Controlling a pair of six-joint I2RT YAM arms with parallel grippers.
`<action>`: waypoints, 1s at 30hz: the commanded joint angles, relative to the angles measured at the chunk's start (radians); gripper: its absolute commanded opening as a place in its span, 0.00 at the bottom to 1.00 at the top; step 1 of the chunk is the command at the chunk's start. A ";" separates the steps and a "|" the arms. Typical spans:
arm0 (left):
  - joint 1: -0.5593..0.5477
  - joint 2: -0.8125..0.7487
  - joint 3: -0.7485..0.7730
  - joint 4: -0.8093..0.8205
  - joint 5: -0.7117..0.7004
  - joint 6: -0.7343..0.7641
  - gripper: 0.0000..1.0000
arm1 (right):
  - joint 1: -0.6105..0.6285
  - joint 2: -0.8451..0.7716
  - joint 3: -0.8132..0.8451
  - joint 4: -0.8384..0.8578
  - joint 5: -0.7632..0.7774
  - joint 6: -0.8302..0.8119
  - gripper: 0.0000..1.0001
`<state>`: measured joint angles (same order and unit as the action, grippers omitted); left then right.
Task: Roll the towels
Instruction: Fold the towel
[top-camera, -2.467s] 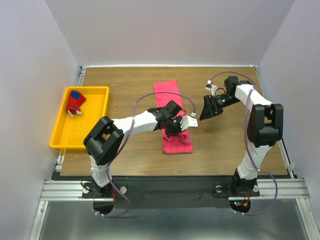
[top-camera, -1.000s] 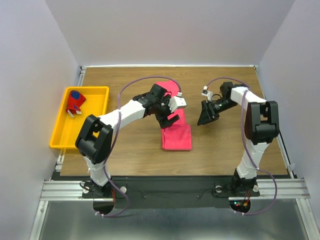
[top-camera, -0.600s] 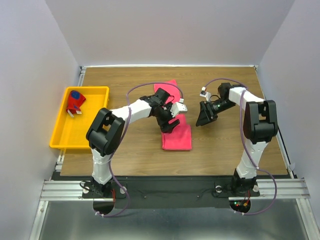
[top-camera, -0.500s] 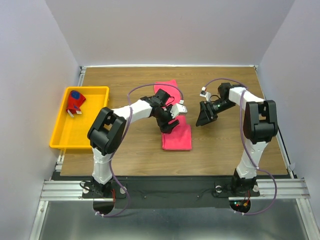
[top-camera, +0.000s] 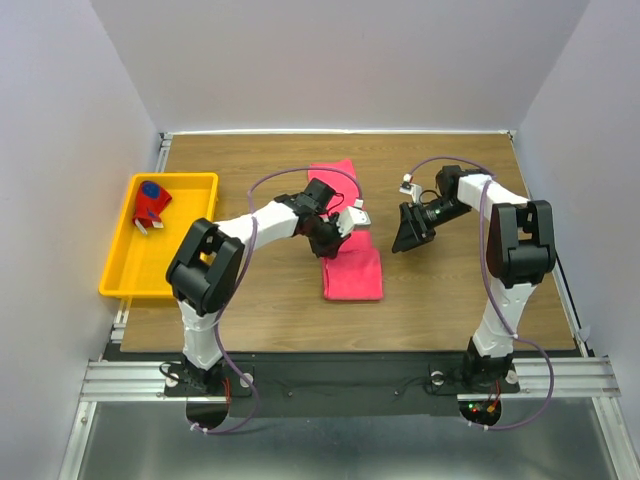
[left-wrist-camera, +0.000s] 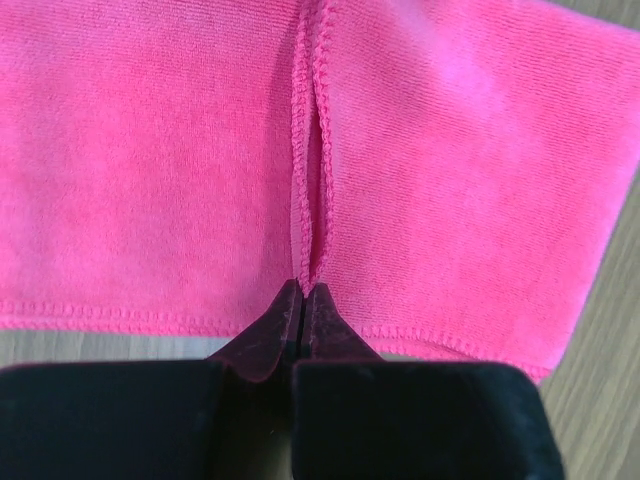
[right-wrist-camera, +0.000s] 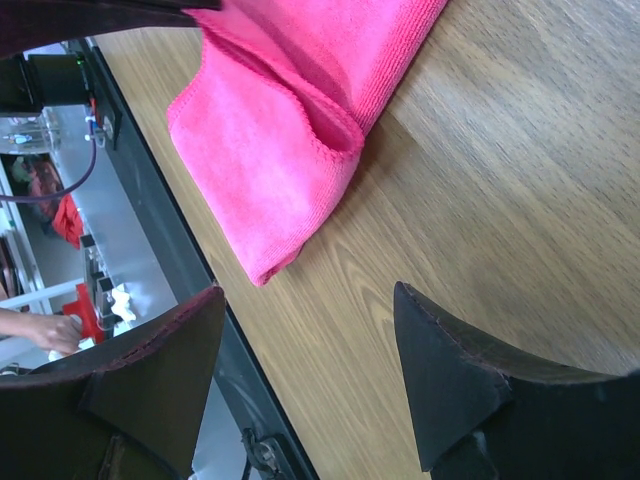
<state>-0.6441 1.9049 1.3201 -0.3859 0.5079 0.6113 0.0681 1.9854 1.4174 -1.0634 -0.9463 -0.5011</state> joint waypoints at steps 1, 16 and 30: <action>0.014 -0.101 -0.028 0.002 0.020 -0.008 0.00 | 0.006 -0.011 0.005 0.006 -0.003 -0.010 0.73; 0.035 -0.038 -0.032 0.039 -0.022 -0.013 0.00 | 0.006 -0.011 0.006 0.005 -0.008 -0.016 0.73; 0.104 -0.269 -0.067 0.064 0.017 -0.094 0.99 | 0.065 -0.053 -0.009 -0.001 -0.100 -0.010 0.63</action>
<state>-0.5777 1.8709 1.2747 -0.3454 0.4919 0.5720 0.0868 1.9808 1.4174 -1.0649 -0.9787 -0.5003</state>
